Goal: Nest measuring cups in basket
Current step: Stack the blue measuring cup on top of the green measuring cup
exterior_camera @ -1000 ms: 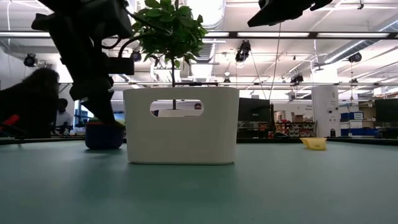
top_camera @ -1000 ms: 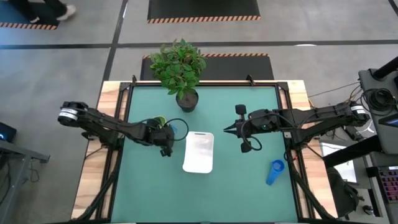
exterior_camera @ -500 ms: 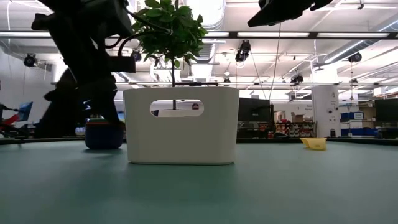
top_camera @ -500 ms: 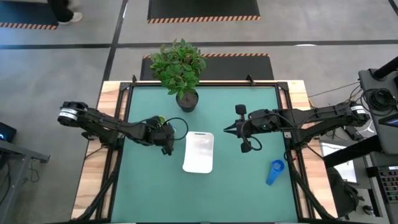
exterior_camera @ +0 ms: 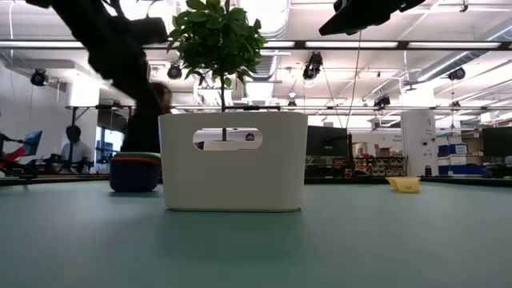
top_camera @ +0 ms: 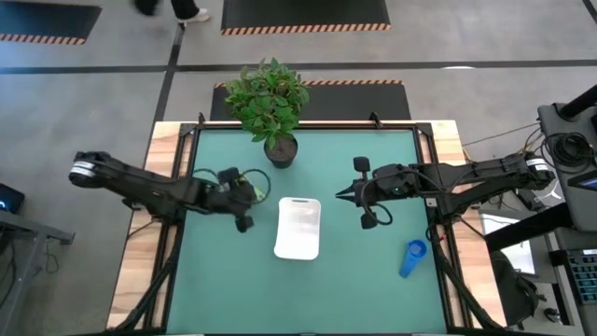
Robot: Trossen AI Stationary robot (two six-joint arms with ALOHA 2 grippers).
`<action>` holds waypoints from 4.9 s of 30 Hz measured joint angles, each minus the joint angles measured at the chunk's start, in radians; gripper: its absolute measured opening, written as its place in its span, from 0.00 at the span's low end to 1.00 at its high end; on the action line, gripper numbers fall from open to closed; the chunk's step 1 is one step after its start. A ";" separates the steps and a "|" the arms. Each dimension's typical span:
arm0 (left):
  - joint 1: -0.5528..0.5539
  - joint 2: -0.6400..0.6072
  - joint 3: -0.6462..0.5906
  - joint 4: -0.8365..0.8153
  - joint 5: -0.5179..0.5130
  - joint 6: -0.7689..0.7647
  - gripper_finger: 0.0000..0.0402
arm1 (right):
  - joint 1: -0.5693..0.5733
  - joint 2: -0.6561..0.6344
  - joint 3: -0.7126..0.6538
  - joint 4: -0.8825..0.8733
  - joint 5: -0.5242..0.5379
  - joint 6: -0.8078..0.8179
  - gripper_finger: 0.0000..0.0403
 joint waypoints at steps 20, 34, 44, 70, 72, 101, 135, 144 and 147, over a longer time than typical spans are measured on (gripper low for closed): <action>-0.032 -0.333 -0.290 0.801 0.022 0.668 0.00 | 0.000 0.000 -0.079 -0.047 0.000 0.511 0.02; -0.029 -0.446 -0.356 0.953 -0.022 0.830 0.00 | -0.002 0.006 -0.079 -0.467 -0.092 1.196 0.02; -0.029 -0.457 -0.356 0.940 -0.023 0.850 0.00 | 0.113 0.018 -0.099 -0.740 -0.348 1.636 0.02; -0.029 -0.458 -0.357 0.911 -0.023 0.852 0.00 | 0.306 0.315 -0.139 -0.761 -0.489 1.862 0.47; -0.029 -0.458 -0.357 0.911 -0.023 0.851 0.00 | 0.306 0.340 -0.140 -0.765 -0.480 1.840 0.47; -0.029 -0.458 -0.358 0.912 -0.023 0.844 0.00 | 0.306 0.396 -0.126 -0.773 -0.465 1.773 0.02; -0.028 -0.595 -0.358 0.914 -0.023 0.785 0.00 | -0.031 0.399 0.570 -0.422 0.130 0.719 0.02; -0.029 -0.667 -0.358 0.912 -0.034 0.715 0.00 | -0.079 0.554 0.691 -0.267 0.026 0.435 0.02; -0.028 -0.688 -0.358 0.911 -0.049 0.693 0.00 | -0.079 0.645 0.786 -0.286 0.023 0.347 0.02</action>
